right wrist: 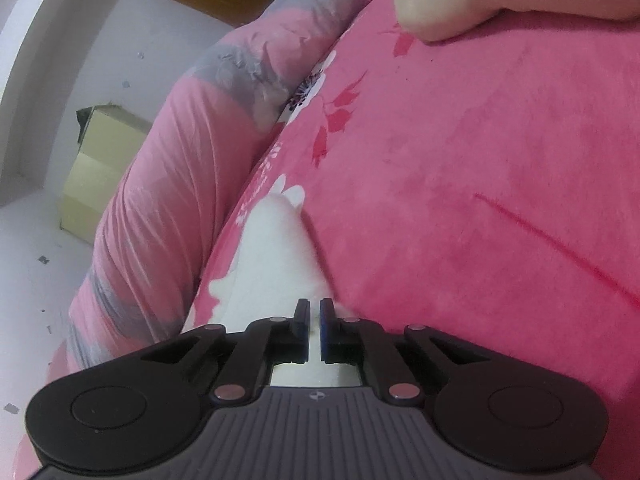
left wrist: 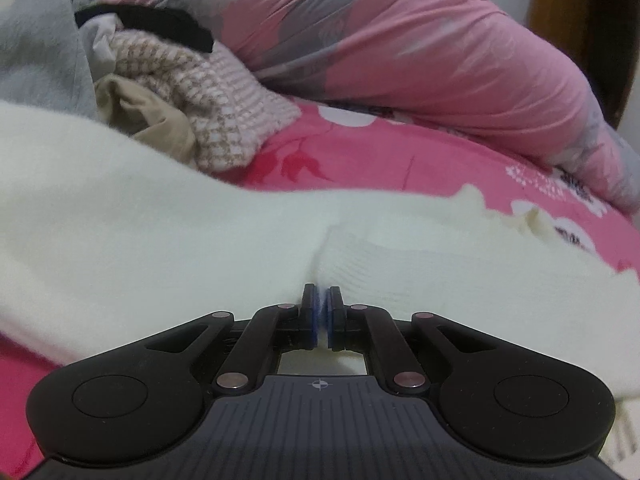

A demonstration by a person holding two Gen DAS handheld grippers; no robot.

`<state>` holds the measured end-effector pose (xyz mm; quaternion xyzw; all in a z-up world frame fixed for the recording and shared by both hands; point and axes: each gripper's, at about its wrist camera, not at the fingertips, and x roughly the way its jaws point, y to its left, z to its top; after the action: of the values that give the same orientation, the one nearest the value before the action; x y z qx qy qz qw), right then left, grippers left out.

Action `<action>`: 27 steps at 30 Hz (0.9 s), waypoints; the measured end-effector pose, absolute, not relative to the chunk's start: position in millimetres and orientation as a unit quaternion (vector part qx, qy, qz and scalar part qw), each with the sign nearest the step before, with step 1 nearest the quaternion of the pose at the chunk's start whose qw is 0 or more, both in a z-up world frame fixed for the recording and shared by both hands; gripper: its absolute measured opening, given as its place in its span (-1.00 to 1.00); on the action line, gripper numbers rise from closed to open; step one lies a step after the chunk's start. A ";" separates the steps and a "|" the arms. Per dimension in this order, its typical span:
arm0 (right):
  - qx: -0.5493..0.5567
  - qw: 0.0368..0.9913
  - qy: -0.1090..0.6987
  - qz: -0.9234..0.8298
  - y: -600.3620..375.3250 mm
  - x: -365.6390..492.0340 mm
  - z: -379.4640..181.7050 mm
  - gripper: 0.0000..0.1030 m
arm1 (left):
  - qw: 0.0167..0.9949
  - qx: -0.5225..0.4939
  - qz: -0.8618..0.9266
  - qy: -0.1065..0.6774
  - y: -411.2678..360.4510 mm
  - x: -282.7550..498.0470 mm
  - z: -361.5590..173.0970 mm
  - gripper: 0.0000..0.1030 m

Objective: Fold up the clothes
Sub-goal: 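Release the fleece with the left gripper and smooth the folded sleeve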

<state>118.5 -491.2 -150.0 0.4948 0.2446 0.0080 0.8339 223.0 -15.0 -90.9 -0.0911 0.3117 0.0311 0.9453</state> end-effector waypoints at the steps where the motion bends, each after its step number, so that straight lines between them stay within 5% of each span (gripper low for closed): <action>1: 0.490 0.837 0.245 0.007 -490.5 117.6 -145.9 -0.90 | 0.946 -0.085 0.027 0.310 -15.4 222.2 -90.4 -0.93; 8: 0.394 0.886 0.246 0.011 -472.5 117.9 -85.5 -0.87 | 0.963 -0.037 0.015 0.268 -8.4 202.9 -71.5 -0.68; 13: 0.204 0.939 0.276 0.012 -426.6 156.4 -37.7 -0.87 | 0.975 -0.010 -0.024 0.221 -19.7 191.4 -52.6 -0.68; 18: 0.033 0.930 0.365 0.016 -376.9 191.7 -86.1 -0.88 | 0.952 0.033 -0.093 0.288 -53.6 211.0 -81.6 -0.65; 27: 0.024 0.948 0.317 0.013 -377.2 249.0 -44.0 -0.89 | 0.946 -0.018 -0.102 0.307 -34.5 218.3 -103.7 -0.59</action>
<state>249.0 -377.2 -44.0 0.0236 0.3172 0.0127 0.9480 218.3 -34.5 -103.7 -0.0181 0.3068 -0.1021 0.9461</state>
